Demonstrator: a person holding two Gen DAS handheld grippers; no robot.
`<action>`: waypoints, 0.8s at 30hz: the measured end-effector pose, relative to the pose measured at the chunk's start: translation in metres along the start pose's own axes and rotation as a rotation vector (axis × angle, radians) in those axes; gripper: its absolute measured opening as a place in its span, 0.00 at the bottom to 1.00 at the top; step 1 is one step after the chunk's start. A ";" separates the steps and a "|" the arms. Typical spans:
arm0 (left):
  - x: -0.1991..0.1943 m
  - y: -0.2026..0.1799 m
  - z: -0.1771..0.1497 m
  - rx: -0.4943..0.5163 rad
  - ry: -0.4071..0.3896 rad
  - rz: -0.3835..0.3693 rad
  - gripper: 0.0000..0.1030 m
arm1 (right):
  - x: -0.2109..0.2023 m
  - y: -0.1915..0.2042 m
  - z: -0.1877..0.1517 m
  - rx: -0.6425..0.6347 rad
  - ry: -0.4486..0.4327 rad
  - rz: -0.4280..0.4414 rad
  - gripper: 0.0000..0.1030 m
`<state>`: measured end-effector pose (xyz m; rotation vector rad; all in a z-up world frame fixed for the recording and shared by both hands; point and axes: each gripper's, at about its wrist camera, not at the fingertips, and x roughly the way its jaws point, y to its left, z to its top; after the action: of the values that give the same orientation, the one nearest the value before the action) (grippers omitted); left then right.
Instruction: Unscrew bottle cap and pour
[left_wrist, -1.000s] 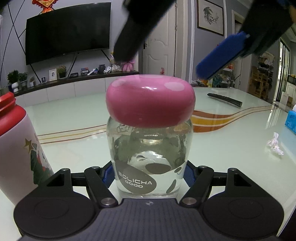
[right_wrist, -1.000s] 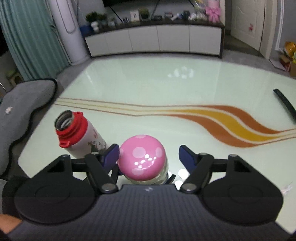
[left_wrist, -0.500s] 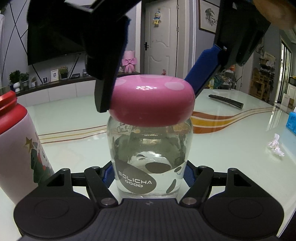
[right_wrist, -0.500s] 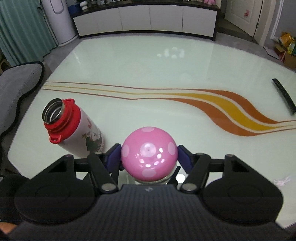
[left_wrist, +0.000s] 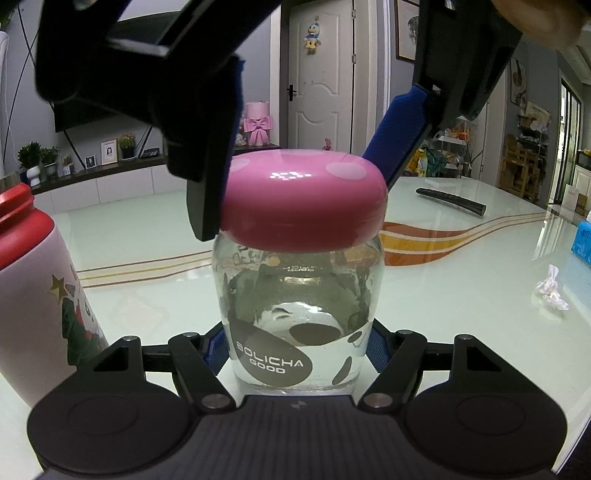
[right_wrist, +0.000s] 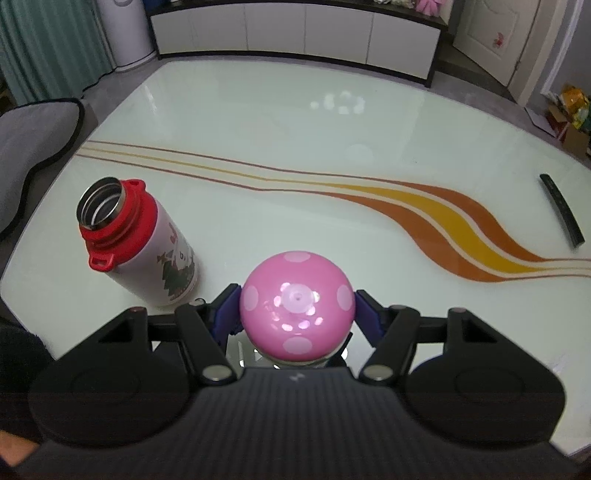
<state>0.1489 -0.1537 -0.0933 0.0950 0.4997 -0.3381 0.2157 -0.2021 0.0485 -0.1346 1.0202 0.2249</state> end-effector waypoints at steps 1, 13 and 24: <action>0.000 0.000 0.000 0.001 0.000 -0.001 0.71 | 0.000 -0.001 0.000 -0.002 0.000 0.003 0.62; 0.001 0.004 0.000 -0.002 0.003 -0.025 0.70 | 0.000 -0.013 -0.002 -0.097 -0.007 0.061 0.62; 0.001 0.004 -0.001 0.001 0.001 -0.036 0.70 | 0.002 -0.021 0.001 -0.304 -0.023 0.194 0.62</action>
<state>0.1504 -0.1496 -0.0945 0.0869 0.5026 -0.3732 0.2224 -0.2216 0.0476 -0.3087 0.9713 0.5579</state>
